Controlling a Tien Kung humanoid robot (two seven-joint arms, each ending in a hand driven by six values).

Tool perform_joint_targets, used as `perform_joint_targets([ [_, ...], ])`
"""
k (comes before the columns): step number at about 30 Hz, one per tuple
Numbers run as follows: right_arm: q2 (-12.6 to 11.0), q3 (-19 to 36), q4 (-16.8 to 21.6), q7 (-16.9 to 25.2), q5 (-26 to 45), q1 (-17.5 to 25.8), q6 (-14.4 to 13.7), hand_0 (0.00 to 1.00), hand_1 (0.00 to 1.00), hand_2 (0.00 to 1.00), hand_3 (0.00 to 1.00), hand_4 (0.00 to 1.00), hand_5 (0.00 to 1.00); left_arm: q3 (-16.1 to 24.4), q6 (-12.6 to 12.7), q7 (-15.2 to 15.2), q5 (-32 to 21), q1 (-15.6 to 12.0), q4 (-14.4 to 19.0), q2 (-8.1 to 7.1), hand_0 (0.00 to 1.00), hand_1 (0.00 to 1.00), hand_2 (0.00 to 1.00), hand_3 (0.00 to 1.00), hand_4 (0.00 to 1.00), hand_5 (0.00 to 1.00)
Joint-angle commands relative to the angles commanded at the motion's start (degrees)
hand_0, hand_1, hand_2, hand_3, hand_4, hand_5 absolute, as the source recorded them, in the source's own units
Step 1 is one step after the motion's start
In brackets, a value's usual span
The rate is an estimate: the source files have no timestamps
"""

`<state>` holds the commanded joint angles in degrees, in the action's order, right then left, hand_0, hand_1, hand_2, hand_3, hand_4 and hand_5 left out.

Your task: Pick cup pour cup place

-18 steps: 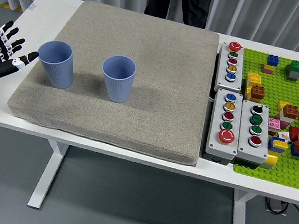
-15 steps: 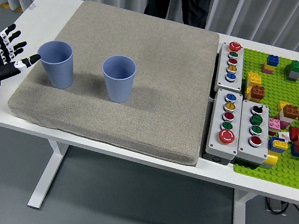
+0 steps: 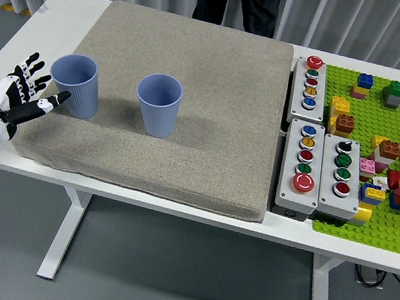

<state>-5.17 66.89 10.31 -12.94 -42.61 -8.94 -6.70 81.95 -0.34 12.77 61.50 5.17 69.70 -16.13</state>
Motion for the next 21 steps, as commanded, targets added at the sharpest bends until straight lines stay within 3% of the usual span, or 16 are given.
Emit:
perform_joint_targets([
  [21, -0.04, -0.30, 0.00, 0.01, 0.37, -0.01, 0.08, 0.722, 0.691, 0.736, 0.703, 0.326, 0.294, -2.52, 0.37, -0.20, 0.87, 1.93, -2.69, 0.78, 0.916, 0.906, 0.998, 0.998, 0.967, 0.263],
])
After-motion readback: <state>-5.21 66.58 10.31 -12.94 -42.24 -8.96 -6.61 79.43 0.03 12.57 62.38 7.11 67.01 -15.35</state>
